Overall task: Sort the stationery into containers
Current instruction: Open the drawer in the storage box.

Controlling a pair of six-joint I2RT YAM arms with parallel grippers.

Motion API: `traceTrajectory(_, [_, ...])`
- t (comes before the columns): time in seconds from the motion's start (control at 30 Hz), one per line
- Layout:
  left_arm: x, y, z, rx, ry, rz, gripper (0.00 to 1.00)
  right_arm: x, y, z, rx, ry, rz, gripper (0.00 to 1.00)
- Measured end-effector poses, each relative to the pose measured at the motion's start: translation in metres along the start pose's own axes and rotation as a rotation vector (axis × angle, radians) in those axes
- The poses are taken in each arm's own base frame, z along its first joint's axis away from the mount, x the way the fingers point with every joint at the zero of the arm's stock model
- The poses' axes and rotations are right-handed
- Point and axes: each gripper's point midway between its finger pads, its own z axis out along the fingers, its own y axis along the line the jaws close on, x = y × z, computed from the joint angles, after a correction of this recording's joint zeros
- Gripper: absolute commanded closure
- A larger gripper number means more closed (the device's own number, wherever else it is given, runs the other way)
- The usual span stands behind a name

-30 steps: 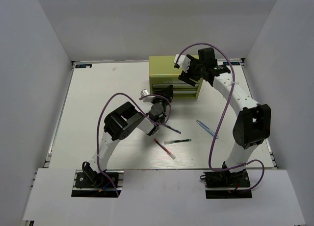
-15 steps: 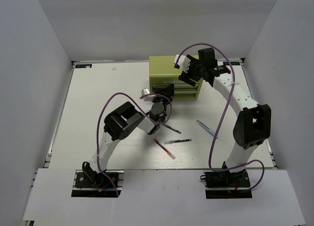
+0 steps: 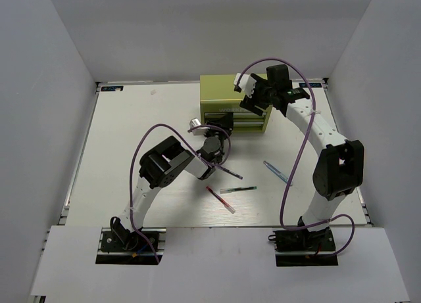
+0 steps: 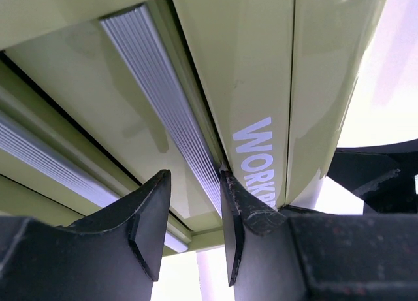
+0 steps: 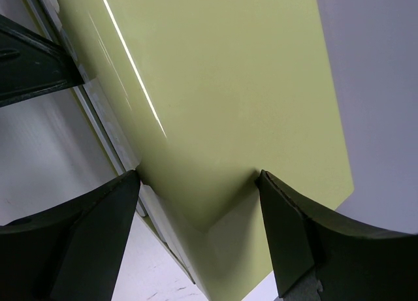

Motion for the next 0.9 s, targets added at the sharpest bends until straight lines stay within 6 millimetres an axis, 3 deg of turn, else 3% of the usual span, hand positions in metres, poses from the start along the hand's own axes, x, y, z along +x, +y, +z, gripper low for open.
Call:
traceTrajectory(0.47, [0.008,-0.008,0.02,0.04,-0.145,-0.195,0.53,0.005,-0.013,0.0,0.046,0.001,-0.025,0.22])
traceTrajectory(0.9, [0.007,-0.014,0.019,0.062,-0.15,-0.253,0.77,0.006,-0.012,-0.001,0.043,0.003,-0.033,0.22])
